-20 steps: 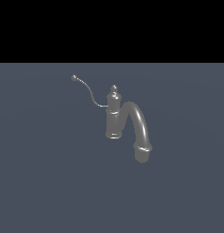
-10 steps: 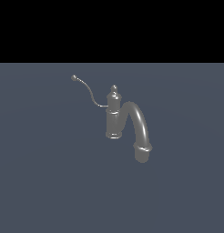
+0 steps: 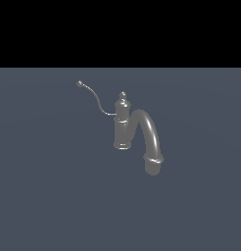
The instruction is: Turn on the faucet by rotating a designated handle.
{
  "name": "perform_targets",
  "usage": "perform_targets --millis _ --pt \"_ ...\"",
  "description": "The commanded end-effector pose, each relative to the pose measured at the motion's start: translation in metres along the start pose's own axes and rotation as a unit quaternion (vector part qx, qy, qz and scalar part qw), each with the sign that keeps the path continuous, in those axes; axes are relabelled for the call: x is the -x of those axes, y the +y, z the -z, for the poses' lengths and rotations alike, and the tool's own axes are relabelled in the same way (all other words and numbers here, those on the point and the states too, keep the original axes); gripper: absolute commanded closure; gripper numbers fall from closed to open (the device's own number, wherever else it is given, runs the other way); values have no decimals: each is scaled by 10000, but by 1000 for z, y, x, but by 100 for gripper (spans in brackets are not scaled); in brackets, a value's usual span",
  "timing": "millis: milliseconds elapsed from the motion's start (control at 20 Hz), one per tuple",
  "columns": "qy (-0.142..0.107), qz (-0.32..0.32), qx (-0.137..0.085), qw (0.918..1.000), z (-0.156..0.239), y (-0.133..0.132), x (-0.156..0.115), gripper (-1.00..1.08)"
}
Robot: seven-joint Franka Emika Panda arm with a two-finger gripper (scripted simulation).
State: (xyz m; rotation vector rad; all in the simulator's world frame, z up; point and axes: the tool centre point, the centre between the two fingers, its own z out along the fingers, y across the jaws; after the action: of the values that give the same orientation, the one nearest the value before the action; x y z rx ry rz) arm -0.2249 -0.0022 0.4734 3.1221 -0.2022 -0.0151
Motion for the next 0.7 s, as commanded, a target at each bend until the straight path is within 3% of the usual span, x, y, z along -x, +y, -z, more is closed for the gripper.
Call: perform_targets --millis 0,350,650 --pt "-6 -194 -36 9998 -3 -4 -10 108" --pt "-37 -915 -147 9957 -18 -20 -47 108" --pt "-75 -1578 -218 9872 -34 -35 -79 108"
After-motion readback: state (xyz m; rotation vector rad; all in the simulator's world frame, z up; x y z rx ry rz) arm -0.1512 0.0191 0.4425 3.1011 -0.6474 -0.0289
